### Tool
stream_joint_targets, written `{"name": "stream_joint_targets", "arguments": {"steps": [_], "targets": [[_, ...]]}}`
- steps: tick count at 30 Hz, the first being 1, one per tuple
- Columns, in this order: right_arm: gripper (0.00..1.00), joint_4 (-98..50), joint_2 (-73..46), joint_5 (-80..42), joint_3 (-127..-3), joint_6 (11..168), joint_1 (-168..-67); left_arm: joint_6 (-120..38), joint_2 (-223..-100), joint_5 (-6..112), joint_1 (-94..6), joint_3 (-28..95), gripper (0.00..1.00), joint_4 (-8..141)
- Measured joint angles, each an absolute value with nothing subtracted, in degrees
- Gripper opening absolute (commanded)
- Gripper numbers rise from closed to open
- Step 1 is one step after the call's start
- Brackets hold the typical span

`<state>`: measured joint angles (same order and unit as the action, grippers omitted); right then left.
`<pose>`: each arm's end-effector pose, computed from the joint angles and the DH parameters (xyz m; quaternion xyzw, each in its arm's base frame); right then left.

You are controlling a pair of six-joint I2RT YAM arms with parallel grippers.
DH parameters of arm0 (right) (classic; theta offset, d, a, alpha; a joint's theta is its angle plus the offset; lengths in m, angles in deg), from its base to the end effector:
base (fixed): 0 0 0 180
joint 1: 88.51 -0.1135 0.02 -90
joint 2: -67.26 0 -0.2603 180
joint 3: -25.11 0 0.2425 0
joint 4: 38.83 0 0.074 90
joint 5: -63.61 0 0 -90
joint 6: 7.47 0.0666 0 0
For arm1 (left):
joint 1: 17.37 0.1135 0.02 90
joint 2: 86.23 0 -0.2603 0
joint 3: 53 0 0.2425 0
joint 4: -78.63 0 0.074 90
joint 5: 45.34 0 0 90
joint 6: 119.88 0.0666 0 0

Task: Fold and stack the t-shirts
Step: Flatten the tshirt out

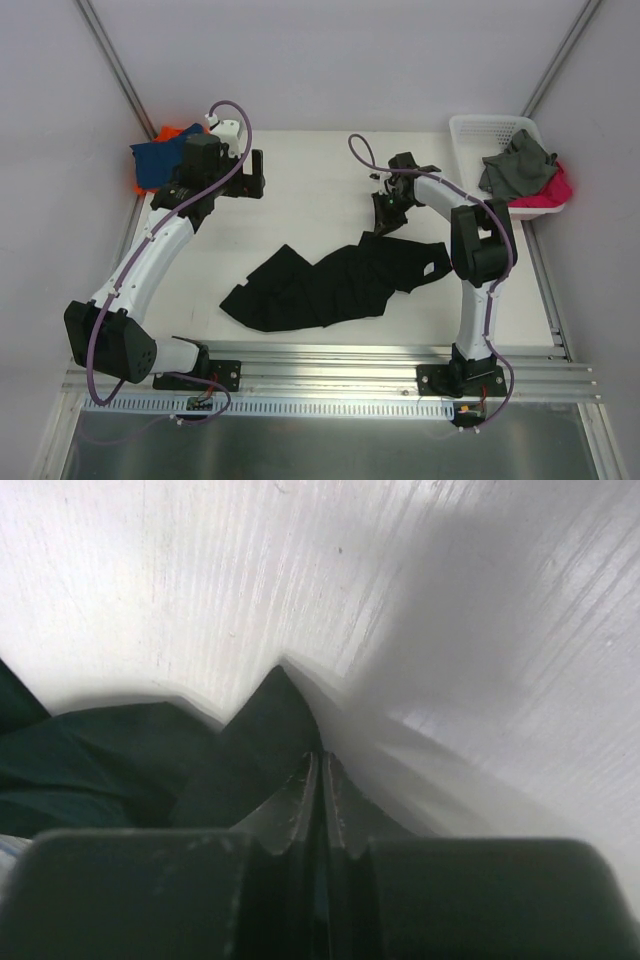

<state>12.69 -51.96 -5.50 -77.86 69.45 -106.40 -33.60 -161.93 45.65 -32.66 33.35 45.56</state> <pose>0.4033 0.1551 0.1467 -0.2913 0.9206 0.1857 0.1820 0.3122 -0.0865 0.3569 0.0885 0.8263 -0.0989 0.5473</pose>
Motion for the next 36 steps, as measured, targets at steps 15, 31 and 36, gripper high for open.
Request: {"name": "stream_joint_targets", "arguments": {"steps": [15, 31, 36], "targets": [[0.01, 16.3, -41.2, -12.5, -89.2, 69.1, -105.5, -33.6, -169.8, 51.1, -32.7, 33.8, 0.99, 44.4], [0.01, 14.8, -24.1, -18.3, -116.1, 62.7, -105.2, -37.0, -180.1, 62.0, -32.7, 43.9, 0.99, 40.9], [0.01, 15.3, -22.9, -19.1, -112.3, 62.4, -104.8, -38.5, -181.4, 67.6, -32.8, 44.1, 0.98, 40.8]]}}
